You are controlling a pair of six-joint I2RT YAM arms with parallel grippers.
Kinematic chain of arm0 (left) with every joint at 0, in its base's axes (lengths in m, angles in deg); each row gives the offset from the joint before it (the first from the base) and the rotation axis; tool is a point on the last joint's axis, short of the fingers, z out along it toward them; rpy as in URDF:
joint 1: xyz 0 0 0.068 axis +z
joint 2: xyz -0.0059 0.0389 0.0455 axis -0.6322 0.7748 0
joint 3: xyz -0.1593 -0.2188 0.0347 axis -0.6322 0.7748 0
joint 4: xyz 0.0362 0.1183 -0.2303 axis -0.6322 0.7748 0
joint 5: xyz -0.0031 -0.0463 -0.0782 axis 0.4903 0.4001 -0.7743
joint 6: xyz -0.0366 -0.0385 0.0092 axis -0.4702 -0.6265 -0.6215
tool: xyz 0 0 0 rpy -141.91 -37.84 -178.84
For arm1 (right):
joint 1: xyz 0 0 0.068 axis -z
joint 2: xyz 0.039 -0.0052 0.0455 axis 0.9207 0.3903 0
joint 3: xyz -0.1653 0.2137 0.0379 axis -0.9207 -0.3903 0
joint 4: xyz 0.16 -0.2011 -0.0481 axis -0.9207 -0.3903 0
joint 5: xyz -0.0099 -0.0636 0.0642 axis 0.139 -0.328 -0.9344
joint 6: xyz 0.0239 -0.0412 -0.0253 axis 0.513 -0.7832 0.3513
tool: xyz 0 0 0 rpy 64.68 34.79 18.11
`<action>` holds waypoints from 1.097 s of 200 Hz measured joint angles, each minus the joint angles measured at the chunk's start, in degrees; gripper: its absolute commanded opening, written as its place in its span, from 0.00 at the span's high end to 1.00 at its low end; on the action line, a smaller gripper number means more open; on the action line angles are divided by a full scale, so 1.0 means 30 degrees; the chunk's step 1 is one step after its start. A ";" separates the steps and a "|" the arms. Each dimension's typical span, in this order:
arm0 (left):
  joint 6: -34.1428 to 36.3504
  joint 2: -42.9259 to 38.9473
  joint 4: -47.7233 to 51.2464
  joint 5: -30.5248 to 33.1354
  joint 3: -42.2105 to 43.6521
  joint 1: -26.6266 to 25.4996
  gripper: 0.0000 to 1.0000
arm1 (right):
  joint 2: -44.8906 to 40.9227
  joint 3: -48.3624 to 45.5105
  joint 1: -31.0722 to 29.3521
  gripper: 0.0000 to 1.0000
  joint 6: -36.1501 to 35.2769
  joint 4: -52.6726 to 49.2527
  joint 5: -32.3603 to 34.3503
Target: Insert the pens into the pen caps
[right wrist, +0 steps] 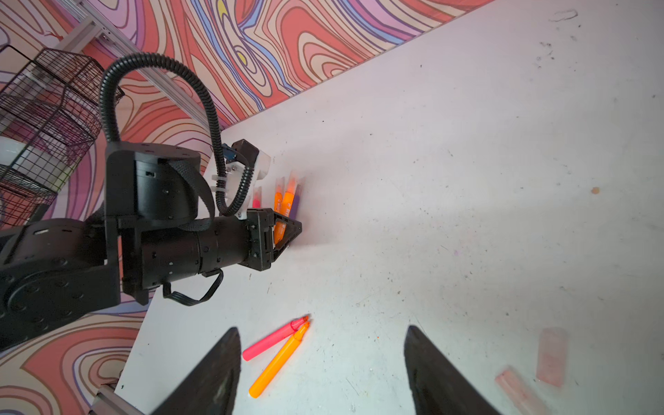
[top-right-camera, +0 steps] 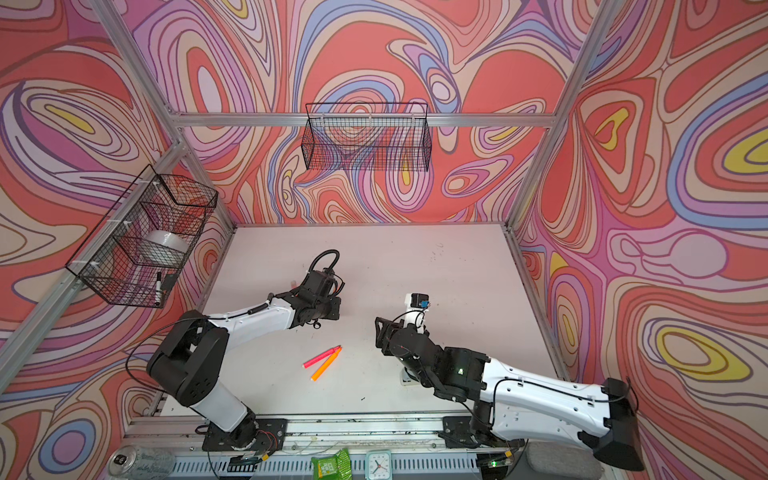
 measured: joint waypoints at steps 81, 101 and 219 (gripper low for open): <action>-0.0138 0.2769 0.1326 0.1173 -0.1945 0.0000 0.81 | 0.0517 -0.0780 0.1268 0.26 0.0401 0.0211 -0.1304; -0.0146 0.2951 0.1566 0.1574 -0.2157 0.0000 0.71 | 0.0554 -0.0925 0.1668 0.26 0.0415 0.0306 -0.1756; 0.0444 0.0874 0.2667 0.1668 -0.2288 -0.0736 0.44 | 0.0554 -0.1129 0.2652 0.26 0.0415 0.0714 -0.3111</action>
